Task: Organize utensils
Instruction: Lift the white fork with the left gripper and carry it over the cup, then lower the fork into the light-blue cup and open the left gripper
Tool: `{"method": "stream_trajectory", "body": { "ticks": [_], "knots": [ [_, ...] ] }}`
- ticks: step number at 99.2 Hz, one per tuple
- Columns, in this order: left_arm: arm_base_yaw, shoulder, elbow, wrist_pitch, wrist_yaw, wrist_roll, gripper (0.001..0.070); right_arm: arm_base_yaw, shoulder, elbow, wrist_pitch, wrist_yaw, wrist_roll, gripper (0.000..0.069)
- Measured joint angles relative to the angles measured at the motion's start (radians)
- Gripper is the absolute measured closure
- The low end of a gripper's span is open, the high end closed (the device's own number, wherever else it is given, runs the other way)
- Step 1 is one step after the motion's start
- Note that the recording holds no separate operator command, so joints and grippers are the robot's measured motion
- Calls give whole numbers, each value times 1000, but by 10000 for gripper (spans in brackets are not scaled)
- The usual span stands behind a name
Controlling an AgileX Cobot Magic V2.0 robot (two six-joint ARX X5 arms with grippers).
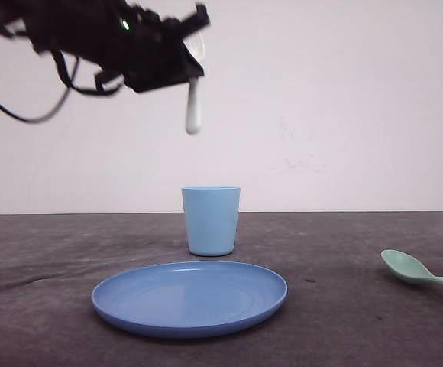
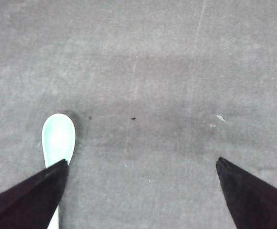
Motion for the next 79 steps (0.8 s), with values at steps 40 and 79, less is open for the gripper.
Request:
{"method": "stream_trajectory", "body": {
  "ticks": [40,79],
  "knots": [
    [-13,241,0,90,0,69,666,0,0,0,-1,0,0,66],
    [-18,278,0,60,0,82,666,0,0,0,-4,0,0,66]
  ]
}}
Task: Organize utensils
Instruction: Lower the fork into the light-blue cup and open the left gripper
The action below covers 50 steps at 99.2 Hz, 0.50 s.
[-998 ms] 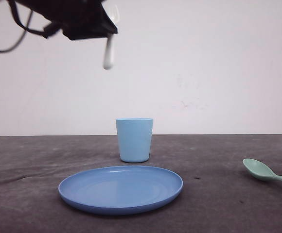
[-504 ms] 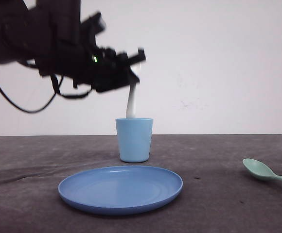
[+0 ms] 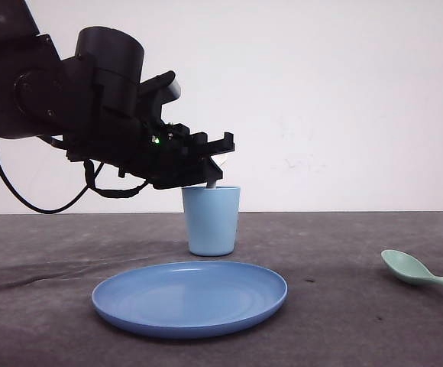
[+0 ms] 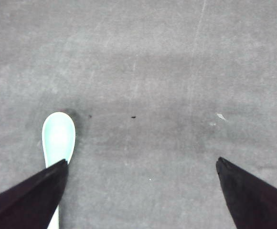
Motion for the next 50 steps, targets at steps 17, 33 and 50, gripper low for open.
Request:
{"method": "stream_trajectory", "body": {
  "ticks": [17,33,50],
  "knots": [
    [0,0,0,2,0,0,591,0,0,0,0,0,0,66],
    [-2,0,0,11,0,0,448,0,0,0,1,0,0,66],
    [-2,-39,0,-29,0,0,435,0,0,0,5,-17,0,66]
  ]
}}
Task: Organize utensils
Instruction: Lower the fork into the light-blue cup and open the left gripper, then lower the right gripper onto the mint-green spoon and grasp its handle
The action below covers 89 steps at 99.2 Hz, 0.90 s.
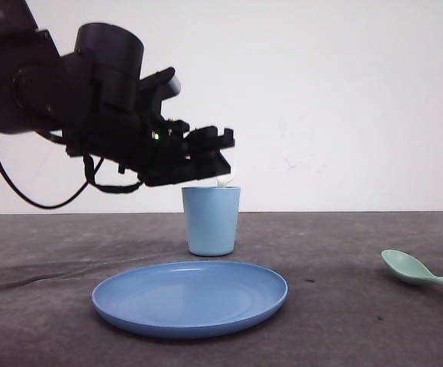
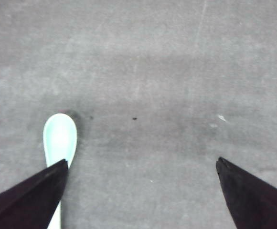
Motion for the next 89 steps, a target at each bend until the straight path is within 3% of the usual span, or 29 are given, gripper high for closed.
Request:
{"method": "stream_trajectory", "body": {
  "ticks": [22,35,49,71,89],
  "knots": [
    [0,-207,0,-203,0,0,433,0,25,0,0,-147,0,66],
    [13,-341,0,-400,0,0,433,7,73,0,1,-224,0,66],
    [42,-490,0,-620,-7,1,433,24,137,0,32,-243,0,66],
    [132,-702,0,-950,-36,1,433,63,243,0,100,-279,1,66],
    [217,-833,0,-1143,-38,0,433,109,330,0,164,-313,1,66]
  ]
}}
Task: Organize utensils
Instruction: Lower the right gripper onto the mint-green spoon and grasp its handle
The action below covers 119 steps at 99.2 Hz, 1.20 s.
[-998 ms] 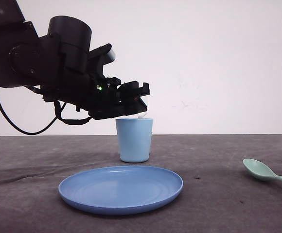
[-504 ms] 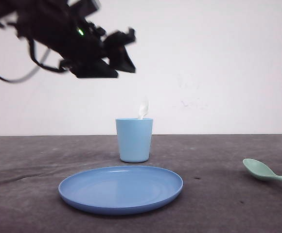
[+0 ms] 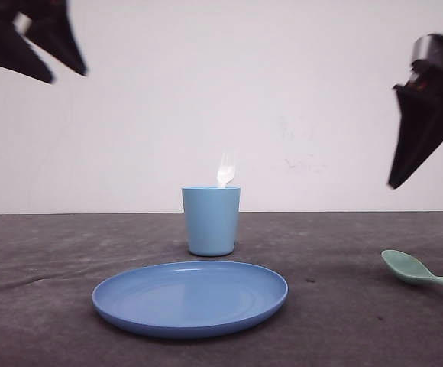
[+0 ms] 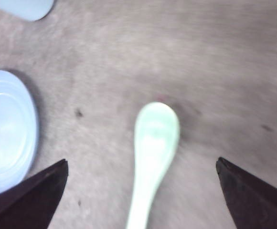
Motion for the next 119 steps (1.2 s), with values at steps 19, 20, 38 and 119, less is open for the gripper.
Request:
{"method": "stream_trajectory", "body": {
  "ticks": [19,20,38,119],
  "knots": [
    [61,-91,0,-148,-62,0,433,35,90,0,49,-7,1,66],
    [63,-95,0,-153,-66,0,433,37,94,0,50,-7,1,66],
    [93,-153,0,-229,-78,0,433,49,164,0,92,-8,2,66],
    [93,-191,0,-275,-77,0,433,108,244,0,143,117,11,605]
  ]
}}
